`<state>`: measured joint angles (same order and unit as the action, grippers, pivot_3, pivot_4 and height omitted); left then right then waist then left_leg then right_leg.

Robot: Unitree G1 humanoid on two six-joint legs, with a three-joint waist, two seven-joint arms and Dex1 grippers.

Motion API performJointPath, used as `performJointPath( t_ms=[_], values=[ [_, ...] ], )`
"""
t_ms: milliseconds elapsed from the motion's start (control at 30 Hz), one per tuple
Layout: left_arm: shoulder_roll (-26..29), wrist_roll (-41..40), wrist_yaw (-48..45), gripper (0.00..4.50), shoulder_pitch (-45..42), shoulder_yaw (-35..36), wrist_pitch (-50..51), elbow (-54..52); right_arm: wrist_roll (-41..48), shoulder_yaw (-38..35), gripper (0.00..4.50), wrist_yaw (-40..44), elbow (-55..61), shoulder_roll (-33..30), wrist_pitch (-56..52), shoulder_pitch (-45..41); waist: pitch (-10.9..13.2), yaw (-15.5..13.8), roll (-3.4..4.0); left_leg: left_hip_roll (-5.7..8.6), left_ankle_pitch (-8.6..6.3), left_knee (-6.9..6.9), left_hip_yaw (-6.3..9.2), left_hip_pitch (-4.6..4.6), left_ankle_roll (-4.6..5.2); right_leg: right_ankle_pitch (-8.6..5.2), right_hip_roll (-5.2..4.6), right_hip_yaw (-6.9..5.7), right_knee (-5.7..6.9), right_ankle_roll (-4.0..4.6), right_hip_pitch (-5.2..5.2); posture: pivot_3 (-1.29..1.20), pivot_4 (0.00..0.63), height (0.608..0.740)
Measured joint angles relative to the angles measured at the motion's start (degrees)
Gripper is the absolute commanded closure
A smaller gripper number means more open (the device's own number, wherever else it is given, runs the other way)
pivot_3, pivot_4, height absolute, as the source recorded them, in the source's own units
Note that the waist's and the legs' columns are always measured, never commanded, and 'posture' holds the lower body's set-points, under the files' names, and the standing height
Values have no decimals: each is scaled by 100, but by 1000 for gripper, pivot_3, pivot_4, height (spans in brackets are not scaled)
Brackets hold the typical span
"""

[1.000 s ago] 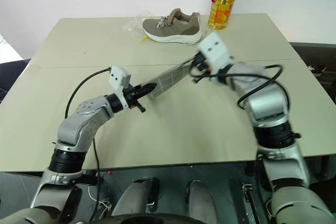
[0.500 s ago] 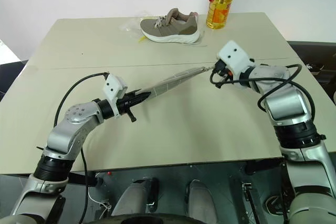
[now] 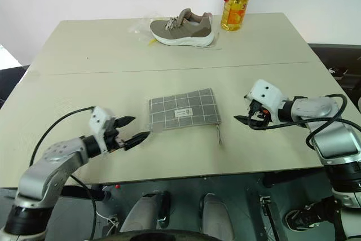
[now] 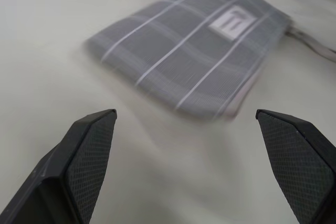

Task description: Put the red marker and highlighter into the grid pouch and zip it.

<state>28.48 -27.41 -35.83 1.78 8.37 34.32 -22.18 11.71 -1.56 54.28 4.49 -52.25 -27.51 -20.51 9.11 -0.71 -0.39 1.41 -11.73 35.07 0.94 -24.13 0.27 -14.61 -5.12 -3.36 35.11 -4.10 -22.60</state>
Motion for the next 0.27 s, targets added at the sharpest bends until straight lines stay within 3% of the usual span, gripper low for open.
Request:
performJointPath(
  t_ms=[100,267],
  values=[
    [-174,91,471,31,67,571,-324,235,276,-357,547,-319,-500,558,-49,-327,1,-2,0,-2,-2,-2,-1,1,-4,11,0,-3,-1,18,-4,0,150,731],
    [-175,282,764,31,292,951,-707,481,553,-563,547,-413,-698,870,-138,-394,0,-15,0,-3,0,0,-21,0,-2,12,-8,-5,-3,20,-5,0,150,731]
  ],
)
